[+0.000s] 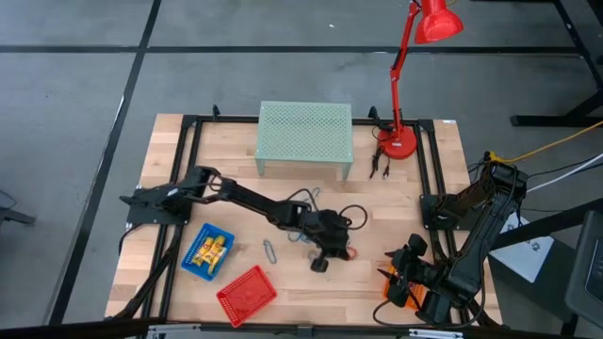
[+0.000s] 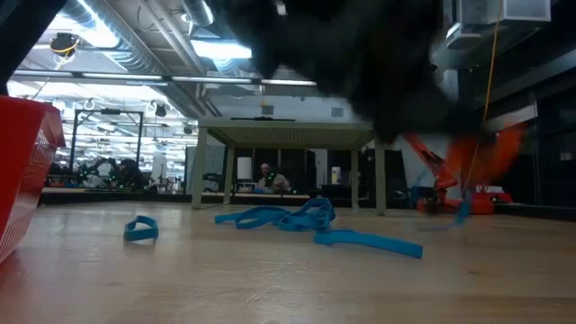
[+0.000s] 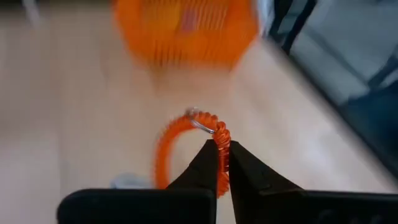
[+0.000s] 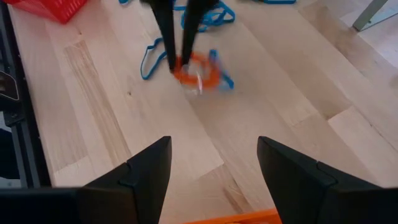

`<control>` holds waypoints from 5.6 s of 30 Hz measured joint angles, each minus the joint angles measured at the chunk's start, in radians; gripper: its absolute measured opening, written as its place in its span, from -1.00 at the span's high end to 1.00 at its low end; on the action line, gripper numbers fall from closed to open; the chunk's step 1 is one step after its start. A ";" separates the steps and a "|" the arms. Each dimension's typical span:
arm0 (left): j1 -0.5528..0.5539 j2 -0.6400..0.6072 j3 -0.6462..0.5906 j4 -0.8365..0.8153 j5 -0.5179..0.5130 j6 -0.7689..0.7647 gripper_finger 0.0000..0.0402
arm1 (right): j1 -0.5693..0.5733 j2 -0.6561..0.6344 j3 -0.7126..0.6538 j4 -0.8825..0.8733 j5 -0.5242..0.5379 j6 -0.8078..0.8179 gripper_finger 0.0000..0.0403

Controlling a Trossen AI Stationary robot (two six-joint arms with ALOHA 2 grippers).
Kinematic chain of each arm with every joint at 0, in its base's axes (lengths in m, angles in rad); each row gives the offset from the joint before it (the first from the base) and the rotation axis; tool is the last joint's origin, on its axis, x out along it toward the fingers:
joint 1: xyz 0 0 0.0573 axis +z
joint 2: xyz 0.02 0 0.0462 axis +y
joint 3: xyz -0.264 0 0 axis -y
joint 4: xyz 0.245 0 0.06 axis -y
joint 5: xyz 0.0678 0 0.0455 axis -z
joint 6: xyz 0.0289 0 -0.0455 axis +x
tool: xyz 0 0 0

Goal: Pick & Place Office Desk Supplies
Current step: Put the orange spring keychain into the orange bin

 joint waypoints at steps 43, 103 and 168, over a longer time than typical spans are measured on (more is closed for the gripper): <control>0.014 0.176 0.306 0.095 0.069 0.127 0.97 | 0.140 -0.039 0.000 0.157 0.479 -0.183 -0.19; 0.081 0.139 0.307 0.445 0.744 -0.046 0.72 | 0.008 -0.028 0.000 0.530 0.348 -0.730 0.96; -0.100 -0.979 -0.870 0.235 -0.340 0.052 0.16 | 0.068 -0.104 -0.131 0.192 -0.549 0.310 0.96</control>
